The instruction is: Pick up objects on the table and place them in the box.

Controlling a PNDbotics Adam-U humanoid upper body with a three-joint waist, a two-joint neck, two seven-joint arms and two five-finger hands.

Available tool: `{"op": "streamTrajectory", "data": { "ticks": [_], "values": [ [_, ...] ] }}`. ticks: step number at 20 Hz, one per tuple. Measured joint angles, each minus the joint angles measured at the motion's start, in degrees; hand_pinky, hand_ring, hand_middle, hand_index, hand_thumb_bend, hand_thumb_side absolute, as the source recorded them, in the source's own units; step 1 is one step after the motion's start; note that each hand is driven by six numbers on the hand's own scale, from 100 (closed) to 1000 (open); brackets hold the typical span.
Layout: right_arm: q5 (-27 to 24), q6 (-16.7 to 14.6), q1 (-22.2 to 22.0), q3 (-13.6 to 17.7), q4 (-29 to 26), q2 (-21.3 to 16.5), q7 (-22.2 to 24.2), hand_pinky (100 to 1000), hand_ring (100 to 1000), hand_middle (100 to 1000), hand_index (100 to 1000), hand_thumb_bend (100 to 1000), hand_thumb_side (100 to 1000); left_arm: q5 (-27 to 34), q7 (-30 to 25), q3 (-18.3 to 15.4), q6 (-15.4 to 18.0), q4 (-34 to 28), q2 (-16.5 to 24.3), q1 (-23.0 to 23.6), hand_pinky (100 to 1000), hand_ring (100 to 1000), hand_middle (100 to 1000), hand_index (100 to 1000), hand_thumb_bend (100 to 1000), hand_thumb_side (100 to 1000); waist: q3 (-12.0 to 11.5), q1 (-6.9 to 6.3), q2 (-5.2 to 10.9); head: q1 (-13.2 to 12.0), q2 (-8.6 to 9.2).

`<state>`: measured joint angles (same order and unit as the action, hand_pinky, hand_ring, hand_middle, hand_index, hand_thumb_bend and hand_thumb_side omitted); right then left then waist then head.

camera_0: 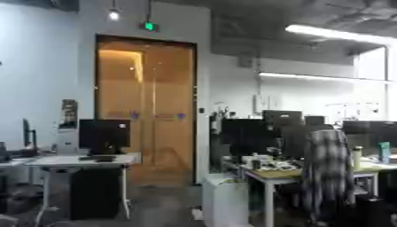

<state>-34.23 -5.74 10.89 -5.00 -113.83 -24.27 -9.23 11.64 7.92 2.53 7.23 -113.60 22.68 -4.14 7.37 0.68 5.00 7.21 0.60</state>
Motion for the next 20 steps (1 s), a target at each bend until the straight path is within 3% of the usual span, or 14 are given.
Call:
{"op": "streamTrajectory", "data": {
  "ticks": [10,13,15,18,20],
  "values": [
    [0.0,0.1,0.0,0.0,0.0,0.0,0.1,259,561,632,790,519,614,0.0,0.0,0.0,0.0,0.0,0.0,-0.2,778,708,721,924,440,739,-0.1,0.0,0.0,-0.2,-0.05],
    [0.1,0.2,0.0,0.0,0.0,0.0,0.1,260,561,631,790,519,614,0.0,0.0,0.0,0.0,0.0,0.0,-0.2,783,715,725,927,444,740,-0.1,0.0,0.01,-0.5,-1.39],
    [0.1,0.2,0.0,0.0,0.0,-0.2,0.1,260,561,631,790,517,615,0.0,0.0,0.0,-0.2,0.0,0.0,-0.2,783,717,726,930,446,741,-0.2,-0.03,0.11,-1.8,-4.24],
    [0.1,0.2,0.0,0.1,0.0,-0.5,-0.4,260,561,631,790,517,615,0.2,-0.1,0.0,-0.9,0.0,0.0,-0.2,784,719,727,934,446,742,-0.7,-0.3,0.26,-4.0,-10.63],
    [0.1,0.2,-0.1,0.1,0.0,-0.5,-0.4,259,561,631,790,520,614,0.6,-0.4,0.2,-1.4,0.5,0.0,-0.3,788,723,733,950,442,751,-0.8,-0.44,0.26,-5.1,-13.92]
  ]
}}
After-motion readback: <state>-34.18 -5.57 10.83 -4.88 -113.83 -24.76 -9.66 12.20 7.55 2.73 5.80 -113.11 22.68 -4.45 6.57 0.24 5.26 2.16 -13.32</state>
